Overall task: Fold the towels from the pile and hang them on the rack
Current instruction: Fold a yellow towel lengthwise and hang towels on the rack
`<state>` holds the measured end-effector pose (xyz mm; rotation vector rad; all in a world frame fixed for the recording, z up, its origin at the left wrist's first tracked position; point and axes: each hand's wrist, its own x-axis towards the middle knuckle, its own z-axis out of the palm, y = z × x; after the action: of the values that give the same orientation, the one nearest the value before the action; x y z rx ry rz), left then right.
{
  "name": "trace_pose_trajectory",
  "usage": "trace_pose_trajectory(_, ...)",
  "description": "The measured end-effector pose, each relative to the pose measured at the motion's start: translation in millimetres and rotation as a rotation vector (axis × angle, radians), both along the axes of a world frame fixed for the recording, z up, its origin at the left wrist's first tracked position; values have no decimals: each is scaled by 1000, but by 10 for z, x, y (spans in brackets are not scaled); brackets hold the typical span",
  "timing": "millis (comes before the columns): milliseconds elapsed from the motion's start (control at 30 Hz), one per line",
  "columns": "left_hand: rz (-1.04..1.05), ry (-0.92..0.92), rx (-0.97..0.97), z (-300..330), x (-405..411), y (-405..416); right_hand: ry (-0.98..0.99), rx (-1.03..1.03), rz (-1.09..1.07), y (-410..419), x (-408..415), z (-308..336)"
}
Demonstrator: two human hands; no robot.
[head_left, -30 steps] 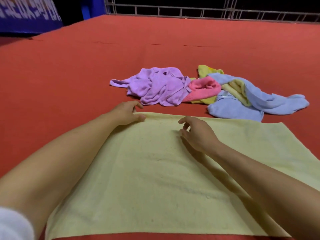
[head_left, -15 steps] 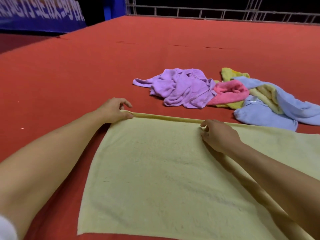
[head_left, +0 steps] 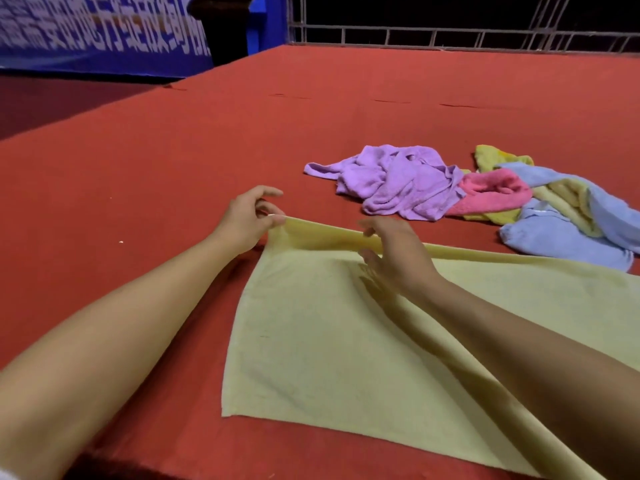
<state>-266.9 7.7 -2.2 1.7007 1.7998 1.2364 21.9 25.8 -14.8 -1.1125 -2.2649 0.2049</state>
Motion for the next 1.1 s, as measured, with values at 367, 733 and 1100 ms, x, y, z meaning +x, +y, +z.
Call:
trace_pose_trajectory(367,-59,137,52,57,210,-1148,-16,-64,100,-423,-58,13)
trace_pose_trajectory(733,-36,147,-112,-282,290,-2418,-112,-119,353,-1609,258,-111)
trace_pose_trajectory(1100,-115,190,-151,-412,371,-2650,-120,-203,334,-1832,427,-240)
